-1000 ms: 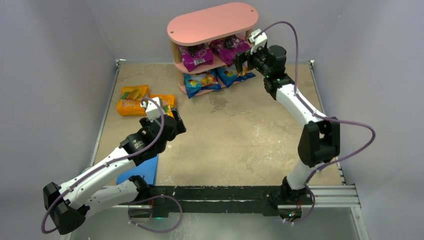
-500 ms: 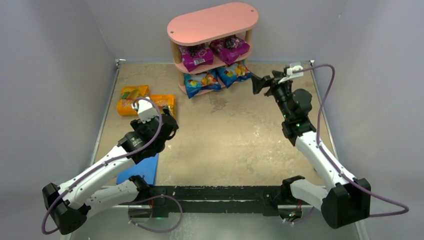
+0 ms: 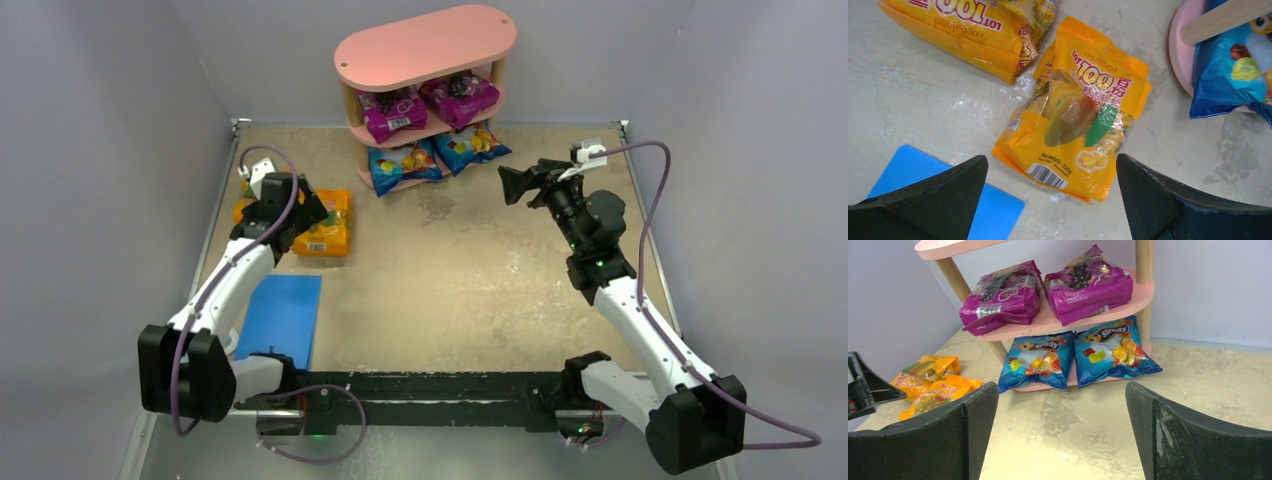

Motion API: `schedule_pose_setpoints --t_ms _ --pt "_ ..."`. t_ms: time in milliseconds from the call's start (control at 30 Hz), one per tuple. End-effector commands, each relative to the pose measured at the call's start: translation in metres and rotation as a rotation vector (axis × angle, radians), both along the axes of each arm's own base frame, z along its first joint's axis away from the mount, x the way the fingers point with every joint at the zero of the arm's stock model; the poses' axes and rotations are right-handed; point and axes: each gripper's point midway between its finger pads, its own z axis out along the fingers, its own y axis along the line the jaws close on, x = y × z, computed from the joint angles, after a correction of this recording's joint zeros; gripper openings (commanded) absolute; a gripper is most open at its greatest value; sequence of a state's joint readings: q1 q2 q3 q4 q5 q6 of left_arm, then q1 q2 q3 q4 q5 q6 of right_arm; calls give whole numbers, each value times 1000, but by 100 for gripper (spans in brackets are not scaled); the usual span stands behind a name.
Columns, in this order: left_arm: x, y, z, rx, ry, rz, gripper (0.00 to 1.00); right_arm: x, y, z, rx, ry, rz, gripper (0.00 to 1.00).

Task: Place and organize the candy bags onto the shelf

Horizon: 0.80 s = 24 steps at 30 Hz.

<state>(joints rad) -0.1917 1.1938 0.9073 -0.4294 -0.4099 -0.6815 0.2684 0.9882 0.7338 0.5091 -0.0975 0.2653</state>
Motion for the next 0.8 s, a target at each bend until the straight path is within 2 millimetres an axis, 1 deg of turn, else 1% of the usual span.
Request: schedule_pose_setpoints --t_ms 0,133,167,200,300,333,433,567,633,767 --pt "28 -5 3 -71 -56 -169 98 -2 10 0 31 24 54 99" --pt "35 22 -21 -33 -18 -140 98 -1 16 -4 29 51 87 99" --pt "36 32 -29 -25 -8 -116 98 -1 18 -4 32 49 96 99" --pt "37 37 -39 -36 10 -120 98 -2 19 -3 34 47 102 99" --pt "40 36 -59 -84 24 -169 96 -1 18 -3 41 51 95 99" --pt "40 34 -64 -100 34 -192 95 -1 18 -4 43 55 92 99" --pt "39 35 -77 -98 69 -204 92 0 18 -5 44 64 93 98" --pt "45 20 -90 -141 55 -287 89 1 17 -8 52 75 81 98" --pt "44 17 -100 -155 78 -304 83 2 16 -9 55 85 73 98" --pt "47 13 -112 -184 109 -317 67 1 12 -9 57 85 56 98"
